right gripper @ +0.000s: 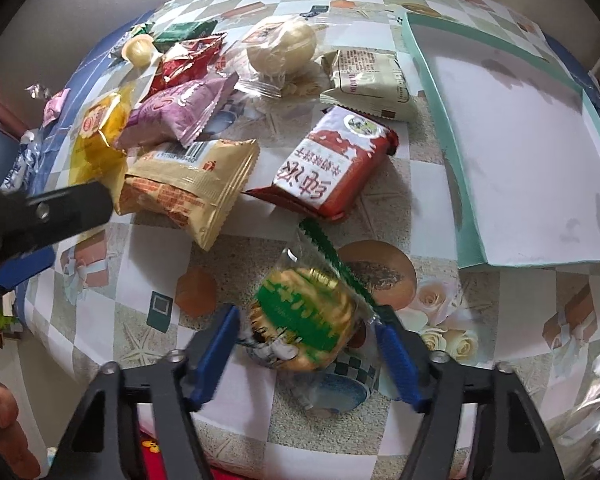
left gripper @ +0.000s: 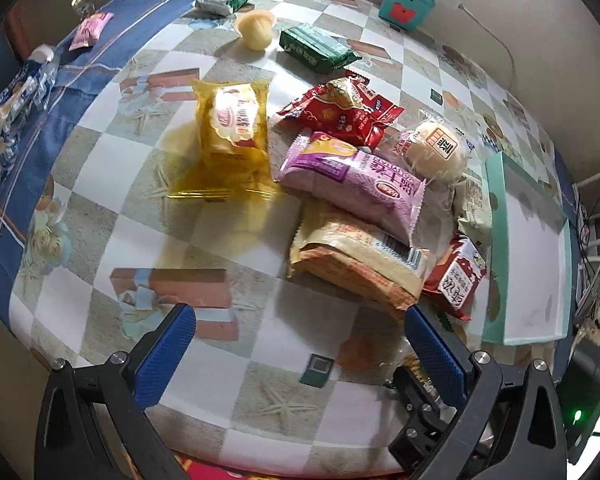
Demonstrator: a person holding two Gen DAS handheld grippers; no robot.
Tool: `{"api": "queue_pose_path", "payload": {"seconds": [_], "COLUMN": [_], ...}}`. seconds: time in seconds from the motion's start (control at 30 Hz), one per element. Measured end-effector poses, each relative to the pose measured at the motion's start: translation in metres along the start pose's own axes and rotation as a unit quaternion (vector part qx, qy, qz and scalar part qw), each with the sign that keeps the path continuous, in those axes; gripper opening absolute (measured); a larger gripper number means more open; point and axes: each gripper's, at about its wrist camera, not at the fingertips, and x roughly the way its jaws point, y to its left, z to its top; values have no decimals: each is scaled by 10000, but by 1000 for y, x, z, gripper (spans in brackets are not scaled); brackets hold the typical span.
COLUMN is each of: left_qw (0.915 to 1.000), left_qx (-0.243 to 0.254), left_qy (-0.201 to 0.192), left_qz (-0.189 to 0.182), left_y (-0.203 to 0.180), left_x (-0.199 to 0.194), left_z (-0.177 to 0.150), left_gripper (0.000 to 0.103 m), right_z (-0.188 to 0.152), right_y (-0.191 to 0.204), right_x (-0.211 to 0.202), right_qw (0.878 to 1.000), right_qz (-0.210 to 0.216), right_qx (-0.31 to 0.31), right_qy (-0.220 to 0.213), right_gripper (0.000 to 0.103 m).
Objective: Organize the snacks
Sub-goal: 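Grasp the green biscuit packet with the right tool while the left tool grasps the tan bread bag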
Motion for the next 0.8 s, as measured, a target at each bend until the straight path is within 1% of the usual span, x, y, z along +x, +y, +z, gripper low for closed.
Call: {"api": "queue_pose_path", "payload": {"seconds": [0.07, 0.3, 0.4, 0.6, 0.8], "left_qw": [9999, 9993, 9980, 9946, 9904], "left_qx": [-90, -342, -573, -989, -1289], "left_qy": [56, 159, 231, 267, 445], "left_qz": [-16, -20, -98, -173, -209], "left_y": [-2, -9, -7, -6, -14], "left_x": [1, 0, 0, 1, 13], "left_z": [2, 5, 4, 4, 4], "left_gripper": [103, 103, 103, 103, 103], "right_z": [1, 6, 8, 9, 14], "right_y": [-5, -30, -39, -64, -81], "right_x": [-4, -7, -10, -28, -51], "right_qw": [10000, 9991, 9984, 9960, 9925], "right_qz": [13, 303, 411, 619, 802], "right_qx": [22, 274, 377, 601, 851], "right_qy": [-5, 55, 29, -225, -359], "right_gripper": [68, 64, 63, 63, 63]}}
